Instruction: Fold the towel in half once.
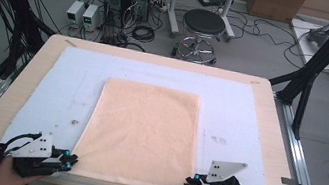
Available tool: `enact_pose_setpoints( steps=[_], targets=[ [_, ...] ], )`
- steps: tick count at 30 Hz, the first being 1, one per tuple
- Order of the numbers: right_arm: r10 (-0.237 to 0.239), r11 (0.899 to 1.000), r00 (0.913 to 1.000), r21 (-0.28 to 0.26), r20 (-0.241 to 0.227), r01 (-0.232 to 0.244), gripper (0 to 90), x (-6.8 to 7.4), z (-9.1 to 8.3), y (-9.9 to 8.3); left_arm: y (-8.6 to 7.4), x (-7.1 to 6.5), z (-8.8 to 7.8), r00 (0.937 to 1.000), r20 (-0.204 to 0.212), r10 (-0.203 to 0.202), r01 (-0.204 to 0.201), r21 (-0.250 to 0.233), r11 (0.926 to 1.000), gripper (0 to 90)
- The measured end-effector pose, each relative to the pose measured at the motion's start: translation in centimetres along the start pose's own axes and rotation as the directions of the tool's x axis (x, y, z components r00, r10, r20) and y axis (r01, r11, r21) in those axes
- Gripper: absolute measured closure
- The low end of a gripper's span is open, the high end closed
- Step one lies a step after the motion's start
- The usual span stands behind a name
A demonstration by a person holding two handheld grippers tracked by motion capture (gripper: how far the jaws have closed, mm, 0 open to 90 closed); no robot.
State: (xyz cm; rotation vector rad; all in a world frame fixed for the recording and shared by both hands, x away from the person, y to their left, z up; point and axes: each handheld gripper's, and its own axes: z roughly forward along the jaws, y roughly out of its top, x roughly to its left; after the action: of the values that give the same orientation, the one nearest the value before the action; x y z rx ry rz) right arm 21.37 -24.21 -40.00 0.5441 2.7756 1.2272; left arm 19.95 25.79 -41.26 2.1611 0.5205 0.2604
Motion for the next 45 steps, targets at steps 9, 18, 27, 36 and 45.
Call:
enact_pose_setpoints(
  steps=[9, 18, 27, 36, 45],
  targets=[
    [0.029, 0.999, 0.9978, -0.027, 0.060, -0.028, 61.3, -1.9, 0.2, 0.6, 0.7, 1.2, 1.1, 0.9995, -0.017, -0.025, 0.025, -0.020, 0.9995, 62.7],
    [0.060, 0.998, 0.9936, -0.041, 0.096, -0.057, 56.7, -4.7, 1.9, 1.5, 1.7, 3.4, 2.8, 0.9968, -0.033, -0.073, 0.072, -0.044, 0.9965, 58.9],
    [0.104, 0.993, 0.9860, -0.065, 0.131, -0.096, 50.3, -7.4, 2.8, 2.5, 2.7, 5.9, 4.0, 0.9885, -0.072, -0.133, 0.128, -0.074, 0.9890, 52.7],
    [0.145, 0.986, 0.9800, -0.103, 0.136, -0.131, 41.6, -9.1, 3.2, 3.4, 3.5, 7.4, 5.0, 0.9826, -0.088, -0.163, 0.158, -0.066, 0.9853, 46.9],
    [0.164, 0.983, 0.9733, -0.107, 0.161, -0.148, 33.3, -10.4, 3.9, 4.4, 4.0, 8.5, 5.3, 0.9722, -0.093, -0.215, 0.207, -0.091, 0.9741, 38.9]
  ],
)
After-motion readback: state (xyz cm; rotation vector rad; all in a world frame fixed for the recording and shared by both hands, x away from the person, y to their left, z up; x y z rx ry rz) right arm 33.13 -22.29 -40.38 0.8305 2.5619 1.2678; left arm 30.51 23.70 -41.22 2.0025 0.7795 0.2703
